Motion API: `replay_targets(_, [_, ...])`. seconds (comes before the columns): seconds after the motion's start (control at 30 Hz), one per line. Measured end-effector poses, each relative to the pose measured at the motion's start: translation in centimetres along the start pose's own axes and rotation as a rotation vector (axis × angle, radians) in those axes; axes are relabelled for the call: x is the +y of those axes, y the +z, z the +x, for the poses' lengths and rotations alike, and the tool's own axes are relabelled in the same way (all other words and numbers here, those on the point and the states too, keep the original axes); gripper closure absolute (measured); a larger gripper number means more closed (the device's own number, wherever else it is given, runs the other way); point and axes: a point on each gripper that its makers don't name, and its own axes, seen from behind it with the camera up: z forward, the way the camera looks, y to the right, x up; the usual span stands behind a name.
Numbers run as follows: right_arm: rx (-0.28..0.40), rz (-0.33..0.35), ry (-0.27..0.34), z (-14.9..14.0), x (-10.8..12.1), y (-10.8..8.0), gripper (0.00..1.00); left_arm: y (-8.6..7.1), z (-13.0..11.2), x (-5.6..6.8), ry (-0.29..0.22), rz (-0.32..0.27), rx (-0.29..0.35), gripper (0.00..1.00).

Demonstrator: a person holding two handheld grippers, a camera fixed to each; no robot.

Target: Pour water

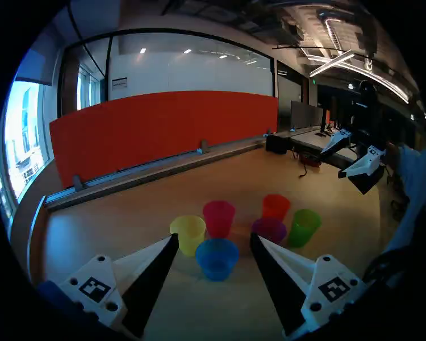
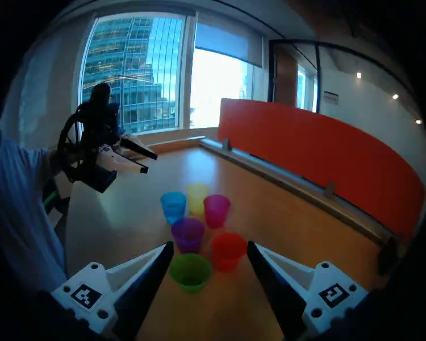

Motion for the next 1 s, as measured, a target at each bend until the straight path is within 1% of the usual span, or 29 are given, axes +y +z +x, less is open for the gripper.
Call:
replay_targets(0.4, [-0.066,0.038,0.001,-3.7,-1.2,2.0,0.0,1.4,-3.8,0.4,0.017,-0.001,-0.072,0.07])
replay_targets(0.6, [-0.102,0.053,-0.006,-5.7,-1.8,2.8,0.0,2.0,-5.4,0.6,0.006,-0.008,-0.108,0.07])
replay_targets(0.77, [-0.122,0.066,0.009,-7.0,-2.2,3.4,0.0,2.5,-6.5,0.9,-0.005,-0.026,-0.134,0.07])
replay_targets(1.0, [-0.152,0.084,0.019,-8.8,-2.6,4.2,0.0,3.3,-8.4,0.6,0.003,-0.024,-0.183,0.07])
